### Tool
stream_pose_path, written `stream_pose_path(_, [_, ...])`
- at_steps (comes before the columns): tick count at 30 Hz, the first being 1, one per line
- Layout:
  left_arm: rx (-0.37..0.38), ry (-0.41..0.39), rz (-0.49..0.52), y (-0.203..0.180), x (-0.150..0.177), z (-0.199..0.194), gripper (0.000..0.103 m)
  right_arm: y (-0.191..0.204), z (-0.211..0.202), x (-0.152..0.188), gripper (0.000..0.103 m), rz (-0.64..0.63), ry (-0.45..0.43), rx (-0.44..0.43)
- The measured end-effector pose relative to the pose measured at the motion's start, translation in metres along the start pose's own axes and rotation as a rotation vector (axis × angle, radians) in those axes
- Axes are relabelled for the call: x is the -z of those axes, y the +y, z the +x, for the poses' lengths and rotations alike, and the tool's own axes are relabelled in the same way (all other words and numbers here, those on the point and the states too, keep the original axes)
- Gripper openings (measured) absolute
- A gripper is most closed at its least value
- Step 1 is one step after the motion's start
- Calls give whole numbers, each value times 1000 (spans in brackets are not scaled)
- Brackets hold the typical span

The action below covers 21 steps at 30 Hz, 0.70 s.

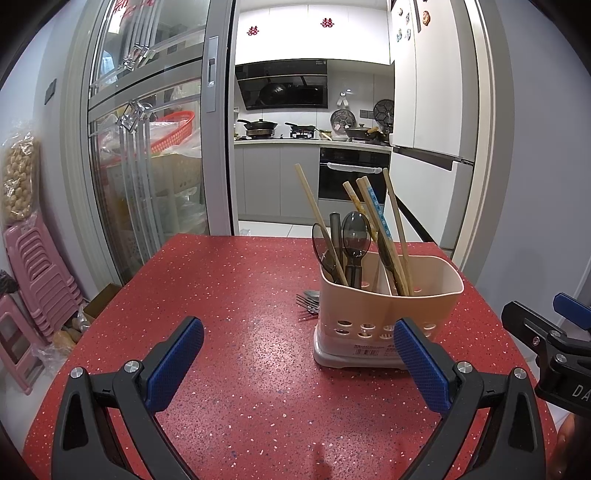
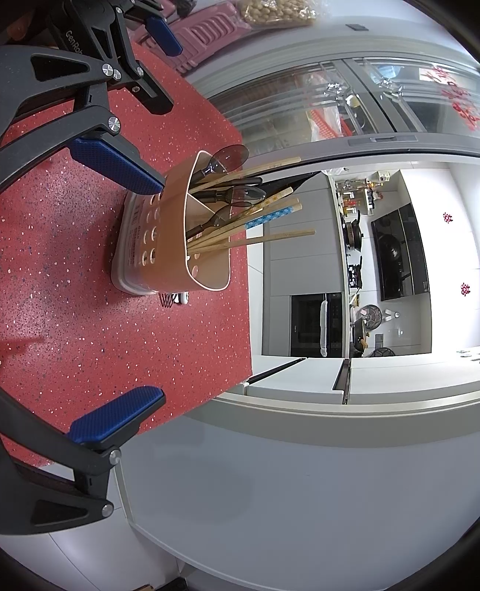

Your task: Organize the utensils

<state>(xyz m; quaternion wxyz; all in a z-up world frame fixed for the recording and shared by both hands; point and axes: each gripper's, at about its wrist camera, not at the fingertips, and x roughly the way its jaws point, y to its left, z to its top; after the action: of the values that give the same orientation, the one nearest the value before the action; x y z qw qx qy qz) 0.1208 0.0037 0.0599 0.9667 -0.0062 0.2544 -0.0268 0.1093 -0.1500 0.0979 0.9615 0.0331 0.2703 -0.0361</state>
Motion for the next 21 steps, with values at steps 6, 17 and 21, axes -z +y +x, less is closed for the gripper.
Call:
stream_pose_path(6, [-1, 0, 0, 0, 0, 0, 103, 0, 0, 0, 103, 0, 1, 1])
stream_pose_path(17, [9, 18, -24, 2, 2, 3, 103, 1, 0, 1, 103, -5, 5, -5])
stream_pose_path(21, [10, 1, -16, 1, 1, 0, 103, 1, 1, 2, 103, -4, 5, -6])
